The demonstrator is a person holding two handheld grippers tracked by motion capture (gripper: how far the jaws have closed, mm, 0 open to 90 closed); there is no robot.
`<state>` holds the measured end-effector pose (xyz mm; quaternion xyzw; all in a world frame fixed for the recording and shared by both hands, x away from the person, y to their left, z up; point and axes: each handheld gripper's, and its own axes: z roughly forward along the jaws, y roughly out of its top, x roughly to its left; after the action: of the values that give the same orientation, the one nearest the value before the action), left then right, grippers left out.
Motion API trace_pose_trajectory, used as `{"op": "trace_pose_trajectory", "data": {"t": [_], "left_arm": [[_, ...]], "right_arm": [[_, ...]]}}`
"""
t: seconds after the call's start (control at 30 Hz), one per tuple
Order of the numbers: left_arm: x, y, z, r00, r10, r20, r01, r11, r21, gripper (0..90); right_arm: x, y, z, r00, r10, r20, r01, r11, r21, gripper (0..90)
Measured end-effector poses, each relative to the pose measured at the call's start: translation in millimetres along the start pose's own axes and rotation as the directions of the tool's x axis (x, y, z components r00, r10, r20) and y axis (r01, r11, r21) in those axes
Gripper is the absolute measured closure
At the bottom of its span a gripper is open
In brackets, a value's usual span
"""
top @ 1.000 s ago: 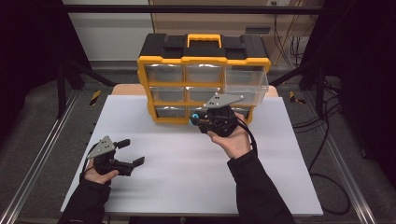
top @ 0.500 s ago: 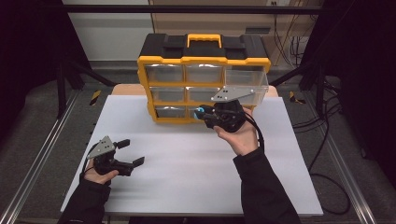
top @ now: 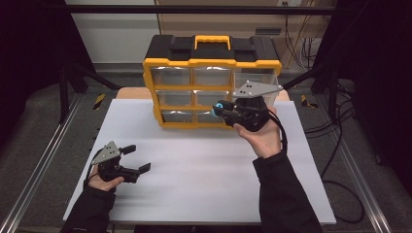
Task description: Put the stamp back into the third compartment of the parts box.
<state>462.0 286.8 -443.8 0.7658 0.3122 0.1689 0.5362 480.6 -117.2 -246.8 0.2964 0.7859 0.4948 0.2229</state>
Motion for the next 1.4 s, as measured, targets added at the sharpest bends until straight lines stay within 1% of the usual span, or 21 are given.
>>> {"op": "trace_pose_trajectory", "data": {"t": [0.47,0.77,0.97,1.17,1.4], "left_arm": [[0.6,0.2,0.1,1.0000,-0.001,0.000,0.001,1.0000,-0.001,2.8],[0.2,0.2,-1.0,1.0000,-0.001,0.001,0.001,1.0000,-0.005,2.8],[0.1,0.1,-1.1,1.0000,-0.001,0.001,0.001,1.0000,-0.005,2.8],[-0.3,0.0,-1.2,1.0000,0.001,0.002,-0.001,1.0000,-0.006,2.8],[-0.3,0.2,-1.4,1.0000,0.001,0.003,-0.001,1.0000,-0.007,2.8]], "right_arm": [[-9.9,9.4,-16.7,0.9997,0.007,0.022,-0.006,1.000,-0.030,72.1],[-14.5,19.9,-27.9,0.9991,0.006,0.042,-0.003,0.998,-0.055,72.2],[-15.6,26.1,-31.4,0.9986,-0.004,0.052,0.007,0.998,-0.055,72.2],[-18.4,35.7,-37.8,0.9972,-0.009,0.075,0.014,0.998,-0.061,72.2],[-25.4,44.1,-45.9,0.9950,0.002,0.100,0.005,0.997,-0.073,72.2]]}}
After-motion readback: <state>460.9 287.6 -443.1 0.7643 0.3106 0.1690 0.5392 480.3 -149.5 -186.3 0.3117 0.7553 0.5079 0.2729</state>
